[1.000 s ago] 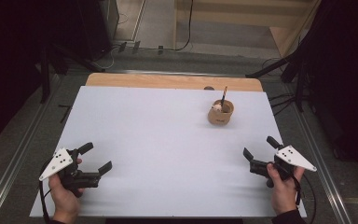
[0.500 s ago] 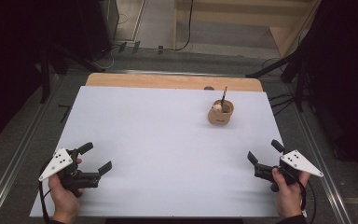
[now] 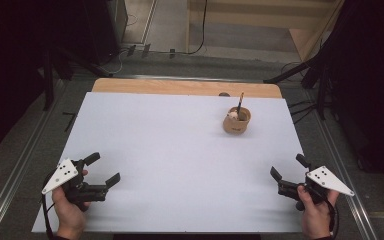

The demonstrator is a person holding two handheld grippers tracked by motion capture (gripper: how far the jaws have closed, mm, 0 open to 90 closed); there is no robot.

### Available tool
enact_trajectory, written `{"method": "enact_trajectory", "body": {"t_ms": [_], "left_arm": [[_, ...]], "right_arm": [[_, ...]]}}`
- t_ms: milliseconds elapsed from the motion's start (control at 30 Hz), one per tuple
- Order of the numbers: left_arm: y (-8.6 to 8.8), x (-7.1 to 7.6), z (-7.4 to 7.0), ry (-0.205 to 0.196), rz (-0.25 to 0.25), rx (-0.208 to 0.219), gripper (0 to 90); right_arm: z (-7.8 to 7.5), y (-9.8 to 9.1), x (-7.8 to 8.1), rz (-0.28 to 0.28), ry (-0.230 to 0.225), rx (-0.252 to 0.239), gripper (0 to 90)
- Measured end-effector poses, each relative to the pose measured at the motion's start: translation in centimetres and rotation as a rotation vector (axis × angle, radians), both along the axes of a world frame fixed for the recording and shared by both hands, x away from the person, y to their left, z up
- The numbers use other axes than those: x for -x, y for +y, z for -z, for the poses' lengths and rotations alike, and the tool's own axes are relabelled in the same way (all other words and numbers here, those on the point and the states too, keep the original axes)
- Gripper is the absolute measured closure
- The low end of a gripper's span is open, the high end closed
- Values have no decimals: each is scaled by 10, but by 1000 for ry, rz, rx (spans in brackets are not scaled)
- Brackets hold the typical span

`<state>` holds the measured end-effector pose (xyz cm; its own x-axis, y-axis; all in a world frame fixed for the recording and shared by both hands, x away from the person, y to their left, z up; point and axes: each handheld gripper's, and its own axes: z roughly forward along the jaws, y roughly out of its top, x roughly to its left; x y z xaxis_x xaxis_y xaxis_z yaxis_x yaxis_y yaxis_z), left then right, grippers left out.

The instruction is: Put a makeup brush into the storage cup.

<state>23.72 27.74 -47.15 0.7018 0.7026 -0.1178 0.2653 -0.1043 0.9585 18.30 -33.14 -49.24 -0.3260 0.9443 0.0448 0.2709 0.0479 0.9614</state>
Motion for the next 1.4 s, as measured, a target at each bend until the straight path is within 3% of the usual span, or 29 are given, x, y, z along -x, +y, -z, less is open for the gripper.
{"method": "enact_trajectory", "body": {"t_ms": [1400], "left_arm": [[-1,-1,0,-4,3,-2,0]], "right_arm": [[6,0,1,-2,31,17,20]]}}
